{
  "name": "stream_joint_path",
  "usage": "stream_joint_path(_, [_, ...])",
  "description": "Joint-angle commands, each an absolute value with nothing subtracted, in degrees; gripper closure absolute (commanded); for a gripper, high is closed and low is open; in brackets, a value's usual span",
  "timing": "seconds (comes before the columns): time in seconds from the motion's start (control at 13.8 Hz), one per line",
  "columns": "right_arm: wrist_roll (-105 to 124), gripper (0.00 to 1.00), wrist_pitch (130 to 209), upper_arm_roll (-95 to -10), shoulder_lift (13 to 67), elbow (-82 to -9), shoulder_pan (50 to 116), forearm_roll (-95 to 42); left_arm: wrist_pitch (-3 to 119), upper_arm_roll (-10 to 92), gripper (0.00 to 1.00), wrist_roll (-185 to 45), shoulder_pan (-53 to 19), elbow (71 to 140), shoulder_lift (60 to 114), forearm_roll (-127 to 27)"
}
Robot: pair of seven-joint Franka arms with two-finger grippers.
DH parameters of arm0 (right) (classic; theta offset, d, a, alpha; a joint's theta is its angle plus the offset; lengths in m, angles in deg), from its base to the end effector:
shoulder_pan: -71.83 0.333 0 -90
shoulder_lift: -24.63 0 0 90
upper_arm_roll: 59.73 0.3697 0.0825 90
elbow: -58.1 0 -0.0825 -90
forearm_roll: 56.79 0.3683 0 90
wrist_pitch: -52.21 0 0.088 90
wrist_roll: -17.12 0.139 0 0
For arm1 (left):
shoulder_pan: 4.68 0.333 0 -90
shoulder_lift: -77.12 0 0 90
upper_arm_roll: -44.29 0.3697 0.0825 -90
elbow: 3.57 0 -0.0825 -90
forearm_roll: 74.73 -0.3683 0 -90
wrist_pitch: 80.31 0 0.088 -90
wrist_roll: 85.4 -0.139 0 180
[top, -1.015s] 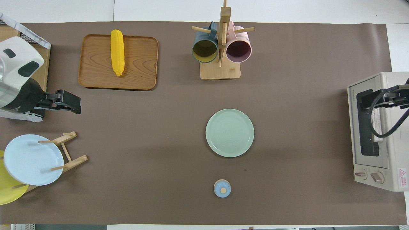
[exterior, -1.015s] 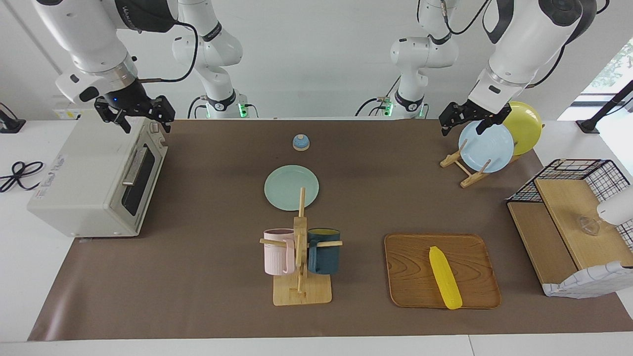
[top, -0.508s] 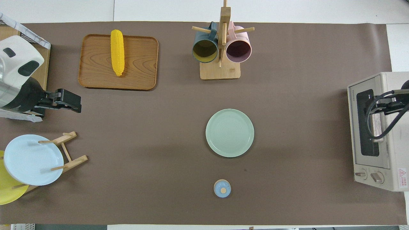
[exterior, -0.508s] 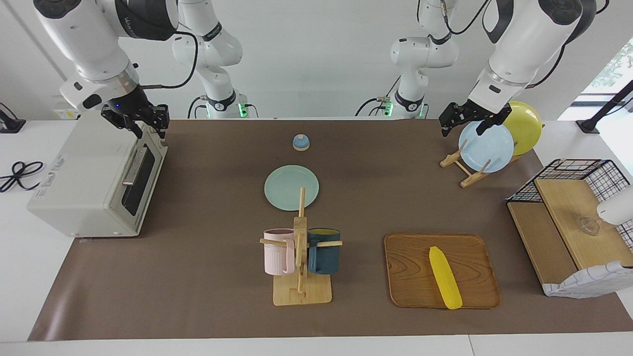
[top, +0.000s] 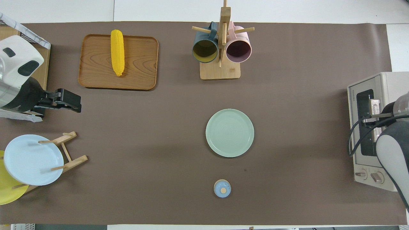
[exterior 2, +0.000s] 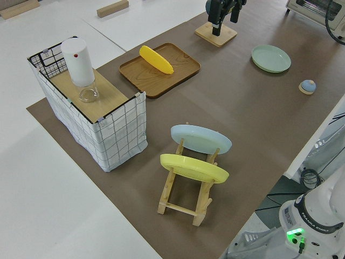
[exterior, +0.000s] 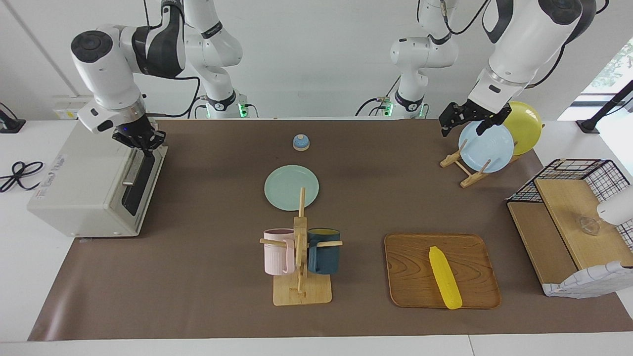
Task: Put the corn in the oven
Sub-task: 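Grasp the yellow corn with the left gripper while the right gripper reaches the oven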
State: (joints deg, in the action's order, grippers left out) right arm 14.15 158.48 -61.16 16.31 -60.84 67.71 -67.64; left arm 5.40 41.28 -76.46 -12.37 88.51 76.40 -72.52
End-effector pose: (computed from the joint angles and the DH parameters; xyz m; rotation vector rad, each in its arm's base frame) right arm 0.4755 -0.0673 0.5147 2.9687 0.0230 -0.1317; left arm 0.5117 -0.1026 0.6305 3.1165 -0.0494 -0.1617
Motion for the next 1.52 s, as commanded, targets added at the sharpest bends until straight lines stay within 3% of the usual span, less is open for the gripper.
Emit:
stream_joint_path(0.0, [10.4, 1.0, 159.3, -61.0, 16.1, -62.1, 66.6, -69.4, 6.2, 40.8, 0.0, -76.0, -11.5, 89.2, 75.4, -71.5])
stream_joint_path(0.29, [10.0, 1.0, 159.0, -60.9, 16.1, -62.3, 65.1, -70.5, 11.1, 40.7, 0.0, -76.6, -11.4, 90.1, 75.5, -71.5])
stream_joint_path(0.51, [9.0, 1.0, 158.8, -60.9, 16.0, -62.7, 64.1, -70.8, 15.7, 40.7, 0.0, -76.8, -11.6, 89.5, 79.9, -71.4])
stream_joint_path(0.87, [4.9, 1.0, 159.6, -61.0, 16.0, -63.9, 62.6, -70.8, 18.2, 40.5, 0.0, -76.9, -11.7, 78.5, 96.6, -71.6])
stream_joint_path(1.09, [5.0, 1.0, 161.3, -60.9, 16.1, -65.4, 62.5, -70.8, 25.0, 40.2, 0.0, -76.8, -11.9, 76.2, 103.3, -71.5])
stream_joint_path(1.31, [5.5, 1.0, 165.1, -60.8, 16.5, -67.2, 63.0, -70.2, 26.0, 40.2, 0.0, -76.8, -11.8, 62.7, 115.3, -71.6])
stream_joint_path(1.45, [5.7, 1.0, 166.4, -60.8, 17.3, -67.6, 63.4, -69.8, 29.4, 40.4, 0.0, -76.8, -11.9, 58.1, 120.4, -71.6])
